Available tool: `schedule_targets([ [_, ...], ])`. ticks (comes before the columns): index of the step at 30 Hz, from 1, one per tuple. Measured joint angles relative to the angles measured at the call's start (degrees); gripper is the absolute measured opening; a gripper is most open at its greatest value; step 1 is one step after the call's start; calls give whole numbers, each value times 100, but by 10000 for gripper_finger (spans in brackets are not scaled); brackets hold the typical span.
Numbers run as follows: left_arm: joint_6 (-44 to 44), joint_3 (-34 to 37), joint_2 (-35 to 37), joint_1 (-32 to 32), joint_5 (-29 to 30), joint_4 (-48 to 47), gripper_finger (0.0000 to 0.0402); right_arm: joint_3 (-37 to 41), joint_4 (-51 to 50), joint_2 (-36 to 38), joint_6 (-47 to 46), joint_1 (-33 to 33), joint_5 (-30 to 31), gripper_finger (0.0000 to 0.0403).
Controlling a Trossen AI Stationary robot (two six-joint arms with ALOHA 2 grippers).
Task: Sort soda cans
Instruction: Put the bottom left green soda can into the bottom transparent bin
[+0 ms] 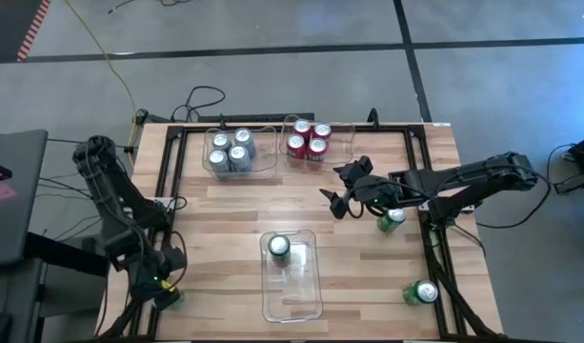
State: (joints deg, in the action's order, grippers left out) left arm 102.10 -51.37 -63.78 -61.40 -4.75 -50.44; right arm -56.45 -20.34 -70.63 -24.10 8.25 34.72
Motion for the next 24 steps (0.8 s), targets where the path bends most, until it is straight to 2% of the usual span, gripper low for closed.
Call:
schedule_targets([
  [15, -257, 0, -8, -368, 8, -297, 349, 0, -4, 2, 9, 0, 0, 380],
  [20, -210, 0, -40, -366, 365, -432, 349, 0, -4, 2, 9, 0, 0, 380],
  [24, -244, 0, -328, -364, 477, -596, 349, 0, -6, 2, 9, -1, 0, 380],
])
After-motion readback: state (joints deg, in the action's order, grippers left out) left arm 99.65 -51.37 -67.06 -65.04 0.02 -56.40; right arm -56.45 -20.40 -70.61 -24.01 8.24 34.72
